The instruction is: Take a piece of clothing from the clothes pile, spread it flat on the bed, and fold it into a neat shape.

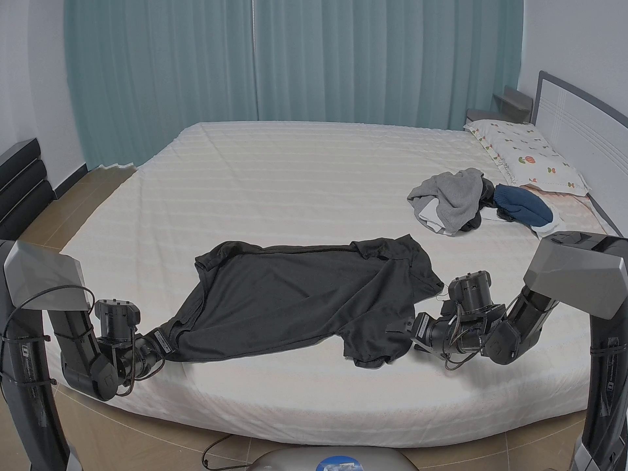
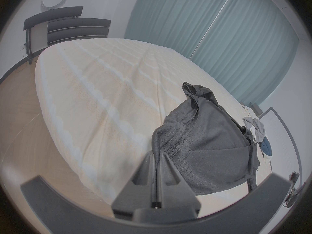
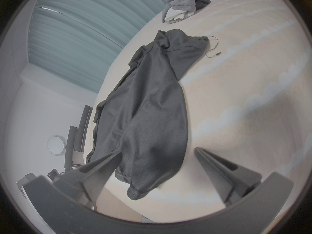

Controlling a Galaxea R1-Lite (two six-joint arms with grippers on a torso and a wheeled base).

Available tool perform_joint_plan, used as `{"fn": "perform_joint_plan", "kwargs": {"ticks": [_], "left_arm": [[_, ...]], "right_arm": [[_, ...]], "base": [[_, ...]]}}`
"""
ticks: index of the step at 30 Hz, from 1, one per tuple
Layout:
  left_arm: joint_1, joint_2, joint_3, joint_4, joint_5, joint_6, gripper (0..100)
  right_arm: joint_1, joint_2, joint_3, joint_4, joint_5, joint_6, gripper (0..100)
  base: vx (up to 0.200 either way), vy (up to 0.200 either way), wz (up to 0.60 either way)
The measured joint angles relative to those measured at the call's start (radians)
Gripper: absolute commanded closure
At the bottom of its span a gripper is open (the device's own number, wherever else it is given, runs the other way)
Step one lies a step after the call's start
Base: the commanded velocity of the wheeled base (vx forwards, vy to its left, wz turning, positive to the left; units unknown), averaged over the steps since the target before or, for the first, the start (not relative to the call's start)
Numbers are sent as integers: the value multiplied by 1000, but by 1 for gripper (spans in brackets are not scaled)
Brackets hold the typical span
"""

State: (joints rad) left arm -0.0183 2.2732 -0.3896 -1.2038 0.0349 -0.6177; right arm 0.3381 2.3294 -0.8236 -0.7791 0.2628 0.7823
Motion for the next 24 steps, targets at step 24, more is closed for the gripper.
{"fn": "perform_joint_plan", "kwargs": {"ticks": [24], "left_arm": [[-16,-48,56,25,1,70,100]], "right_arm": [[-124,-297,243,283,9,-204,100]], "base": [[0,0,0]]}}
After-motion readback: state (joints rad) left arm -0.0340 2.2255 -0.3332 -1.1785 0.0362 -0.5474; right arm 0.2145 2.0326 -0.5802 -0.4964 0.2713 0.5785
